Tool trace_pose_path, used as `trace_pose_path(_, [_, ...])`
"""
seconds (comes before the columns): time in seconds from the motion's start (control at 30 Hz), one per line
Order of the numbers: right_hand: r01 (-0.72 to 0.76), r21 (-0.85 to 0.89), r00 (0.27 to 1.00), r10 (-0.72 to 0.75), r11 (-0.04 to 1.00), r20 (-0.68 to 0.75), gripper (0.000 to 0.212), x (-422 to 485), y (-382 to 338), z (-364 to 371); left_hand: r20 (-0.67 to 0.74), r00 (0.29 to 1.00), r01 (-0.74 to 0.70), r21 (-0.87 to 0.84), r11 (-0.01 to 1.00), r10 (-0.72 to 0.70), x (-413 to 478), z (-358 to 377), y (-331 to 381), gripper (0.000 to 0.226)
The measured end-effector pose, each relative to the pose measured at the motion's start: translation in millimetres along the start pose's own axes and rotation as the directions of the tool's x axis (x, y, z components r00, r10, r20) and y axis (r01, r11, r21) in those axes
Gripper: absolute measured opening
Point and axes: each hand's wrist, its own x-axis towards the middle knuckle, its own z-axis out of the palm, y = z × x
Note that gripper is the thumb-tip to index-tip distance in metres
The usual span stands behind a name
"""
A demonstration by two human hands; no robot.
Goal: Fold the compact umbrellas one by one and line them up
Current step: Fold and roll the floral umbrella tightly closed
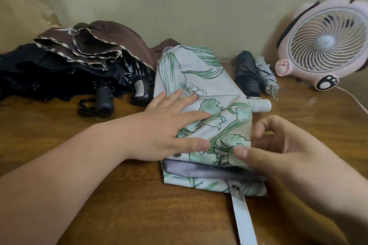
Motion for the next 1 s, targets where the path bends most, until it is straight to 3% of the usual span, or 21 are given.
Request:
trace_pose_path(0.07, [0.052,0.030,0.998,-0.051,0.998,-0.043,0.050,-6.8,17.6,11.6,0.025,1.000,-0.013,0.066,0.998,0.011,0.7,2.9,-0.6,0.100])
trace_pose_path(0.17, [0.136,-0.147,0.980,-0.155,0.980,-0.127,0.049,-11.3,33.4,12.2,0.048,0.999,-0.028,0.113,0.993,0.023,1.2,6.1,-3.9,0.115])
trace_pose_path(0.4, [0.192,-0.259,0.965,-0.231,0.946,-0.127,0.036,-22.9,43.9,4.1,0.070,0.997,-0.025,0.162,0.986,0.013,2.6,6.0,-4.0,0.124])
trace_pose_path(0.5, [0.166,-0.382,0.965,-0.230,0.909,-0.128,0.032,-21.2,45.7,-1.9,0.067,0.997,-0.042,0.109,0.993,0.035,0.9,4.6,-3.8,0.112])
trace_pose_path(0.67, [0.159,-0.417,0.963,-0.234,0.895,-0.134,0.023,-18.6,45.8,-3.5,-0.122,0.992,-0.012,-0.177,0.984,-0.010,3.3,8.8,-3.1,0.061])
trace_pose_path(0.83, [0.136,-0.464,0.968,-0.217,0.875,-0.126,0.024,-17.9,43.0,-4.3,-0.044,0.999,0.021,0.046,0.999,-0.019,10.2,11.5,-6.8,0.065])
trace_pose_path(1.0, [0.081,-0.623,0.978,-0.182,0.778,-0.101,0.024,-11.8,22.8,-10.3,-0.020,1.000,0.016,0.112,0.994,-0.014,9.3,10.8,-7.5,0.072])
